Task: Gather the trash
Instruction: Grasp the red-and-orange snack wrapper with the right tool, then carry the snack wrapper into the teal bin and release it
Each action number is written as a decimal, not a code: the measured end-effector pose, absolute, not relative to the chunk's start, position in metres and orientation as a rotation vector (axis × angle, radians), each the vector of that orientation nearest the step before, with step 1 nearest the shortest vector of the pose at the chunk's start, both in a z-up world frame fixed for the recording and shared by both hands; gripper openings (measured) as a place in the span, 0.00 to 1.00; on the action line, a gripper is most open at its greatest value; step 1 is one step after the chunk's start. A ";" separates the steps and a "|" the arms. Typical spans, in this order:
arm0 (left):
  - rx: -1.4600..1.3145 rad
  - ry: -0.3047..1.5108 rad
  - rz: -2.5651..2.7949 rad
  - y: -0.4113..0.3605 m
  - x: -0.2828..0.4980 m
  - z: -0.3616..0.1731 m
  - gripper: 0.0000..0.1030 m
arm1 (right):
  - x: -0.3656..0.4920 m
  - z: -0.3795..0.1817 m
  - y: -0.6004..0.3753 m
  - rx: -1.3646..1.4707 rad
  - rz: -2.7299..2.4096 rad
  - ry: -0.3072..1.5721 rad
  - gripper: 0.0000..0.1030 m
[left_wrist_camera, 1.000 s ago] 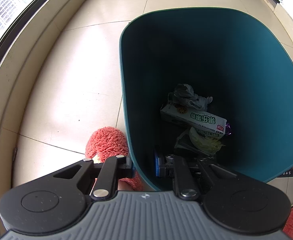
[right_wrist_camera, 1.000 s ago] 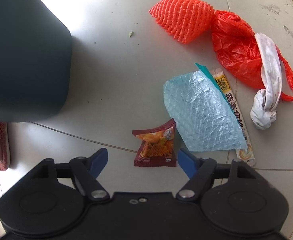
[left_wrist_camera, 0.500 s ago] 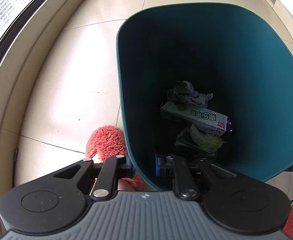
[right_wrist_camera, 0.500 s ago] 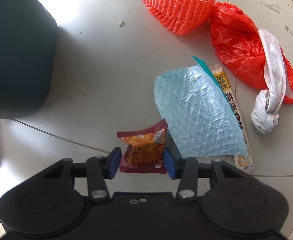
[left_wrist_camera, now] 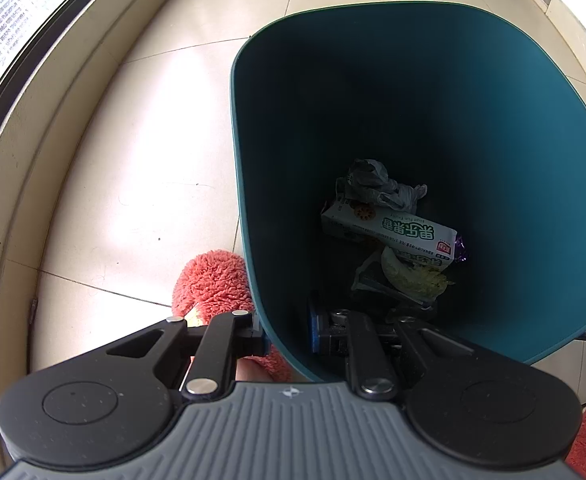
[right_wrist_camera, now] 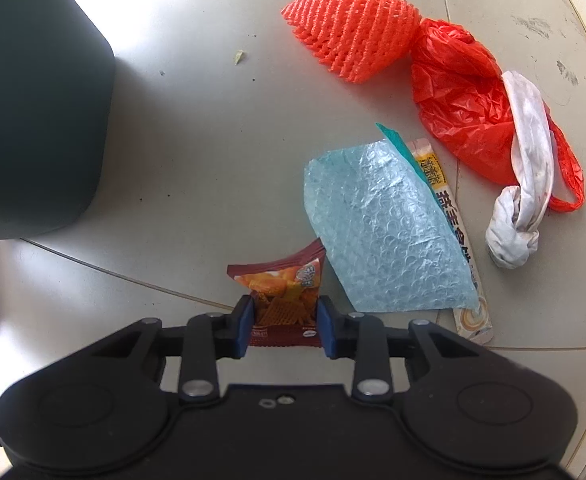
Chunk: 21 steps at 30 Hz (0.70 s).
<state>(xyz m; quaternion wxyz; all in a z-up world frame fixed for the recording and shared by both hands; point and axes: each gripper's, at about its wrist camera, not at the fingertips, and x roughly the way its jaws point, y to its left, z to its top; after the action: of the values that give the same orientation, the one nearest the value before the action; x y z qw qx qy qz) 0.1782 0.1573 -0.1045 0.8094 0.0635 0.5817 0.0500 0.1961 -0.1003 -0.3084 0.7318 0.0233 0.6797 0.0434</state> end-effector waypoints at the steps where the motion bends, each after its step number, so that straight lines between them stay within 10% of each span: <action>1: 0.136 1.243 0.107 0.157 0.178 -0.105 0.16 | 0.197 -0.305 -0.100 0.053 0.093 1.492 0.31; 21: 0.133 1.222 0.124 0.157 0.175 -0.100 0.16 | 0.209 -0.147 -0.093 0.037 0.150 1.259 0.31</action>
<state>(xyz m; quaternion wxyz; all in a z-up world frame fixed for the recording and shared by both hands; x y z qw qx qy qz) 0.1746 0.1574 -0.0999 0.8152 0.0623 0.5729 0.0583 0.2087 -0.0931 -0.1466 0.8055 0.0173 0.5882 0.0702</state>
